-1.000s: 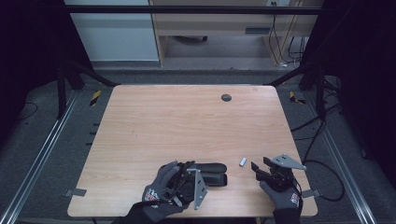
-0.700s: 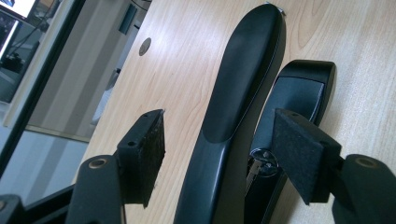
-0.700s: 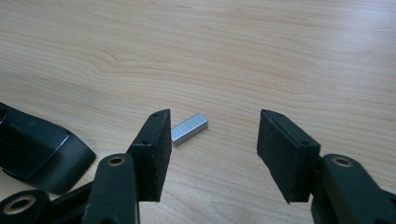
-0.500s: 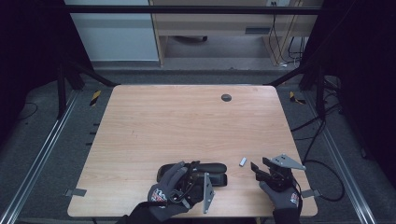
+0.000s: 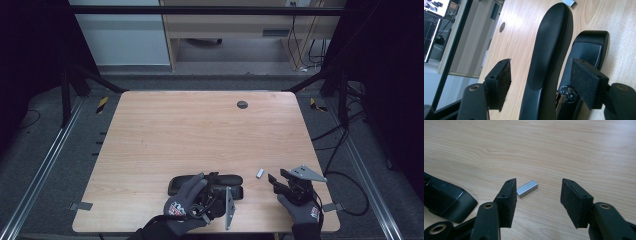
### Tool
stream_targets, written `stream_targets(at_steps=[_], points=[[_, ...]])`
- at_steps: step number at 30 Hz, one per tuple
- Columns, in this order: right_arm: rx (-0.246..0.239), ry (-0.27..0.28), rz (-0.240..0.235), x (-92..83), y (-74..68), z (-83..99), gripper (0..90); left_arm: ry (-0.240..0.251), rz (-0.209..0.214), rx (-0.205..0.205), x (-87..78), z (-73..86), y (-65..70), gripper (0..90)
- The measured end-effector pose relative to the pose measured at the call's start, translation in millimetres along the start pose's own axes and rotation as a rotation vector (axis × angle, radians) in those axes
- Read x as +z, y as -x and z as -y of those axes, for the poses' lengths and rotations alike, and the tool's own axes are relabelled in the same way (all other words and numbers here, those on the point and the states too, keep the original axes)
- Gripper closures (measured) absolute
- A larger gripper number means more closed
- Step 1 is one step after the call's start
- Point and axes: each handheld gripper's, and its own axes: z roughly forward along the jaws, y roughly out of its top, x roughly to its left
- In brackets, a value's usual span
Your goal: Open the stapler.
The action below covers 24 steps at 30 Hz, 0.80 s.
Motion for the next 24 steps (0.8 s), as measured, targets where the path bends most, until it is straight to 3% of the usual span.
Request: stream_targets(at_steps=[9,24], points=[[-0.001,0.000,-0.016,-0.1,-1.8,0.3,52.0,-0.019,-0.027,0.039,10.3,-6.1,6.7,32.7],[-0.013,-0.025,-0.051,2.9,-8.4,0.2,63.4,-0.038,-0.056,0.059,23.6,-8.9,9.5,35.7]])
